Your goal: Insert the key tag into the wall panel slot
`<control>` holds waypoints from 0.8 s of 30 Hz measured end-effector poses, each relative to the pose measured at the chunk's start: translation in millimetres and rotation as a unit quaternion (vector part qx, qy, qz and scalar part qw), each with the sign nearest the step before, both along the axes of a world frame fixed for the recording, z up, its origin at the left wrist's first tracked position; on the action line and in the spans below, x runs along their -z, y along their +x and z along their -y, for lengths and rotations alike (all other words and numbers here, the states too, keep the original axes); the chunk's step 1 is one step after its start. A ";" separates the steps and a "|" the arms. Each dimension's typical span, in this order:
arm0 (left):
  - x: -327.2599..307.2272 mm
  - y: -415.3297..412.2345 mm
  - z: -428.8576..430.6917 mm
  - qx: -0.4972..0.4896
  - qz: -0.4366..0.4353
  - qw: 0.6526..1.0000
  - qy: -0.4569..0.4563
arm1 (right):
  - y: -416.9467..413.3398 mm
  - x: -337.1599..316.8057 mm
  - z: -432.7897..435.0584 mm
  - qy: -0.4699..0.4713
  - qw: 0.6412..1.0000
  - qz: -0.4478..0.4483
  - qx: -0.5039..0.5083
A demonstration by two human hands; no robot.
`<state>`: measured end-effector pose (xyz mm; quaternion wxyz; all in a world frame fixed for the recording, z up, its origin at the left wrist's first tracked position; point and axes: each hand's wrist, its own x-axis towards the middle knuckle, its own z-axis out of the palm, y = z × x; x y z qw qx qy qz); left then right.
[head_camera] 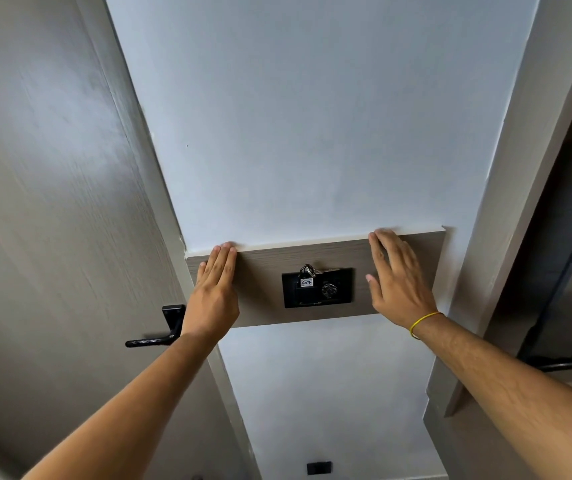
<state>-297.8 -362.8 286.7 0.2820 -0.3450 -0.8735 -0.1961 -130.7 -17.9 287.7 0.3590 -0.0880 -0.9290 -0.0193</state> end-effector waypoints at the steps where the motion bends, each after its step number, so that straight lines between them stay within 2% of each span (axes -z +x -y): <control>1: 1.4 -0.5 0.8 -0.002 0.000 1.000 -0.005 | 2.7 1.6 -1.5 -0.006 1.000 0.012 0.011; 8: 5.6 4.2 -0.7 -0.007 0.001 1.000 -0.016 | 9.8 2.7 6.6 -0.030 0.997 0.043 0.056; 24: 9.0 0.7 0.9 -0.005 -0.001 1.000 0.000 | 2.6 4.4 15.4 -0.030 0.996 0.034 0.073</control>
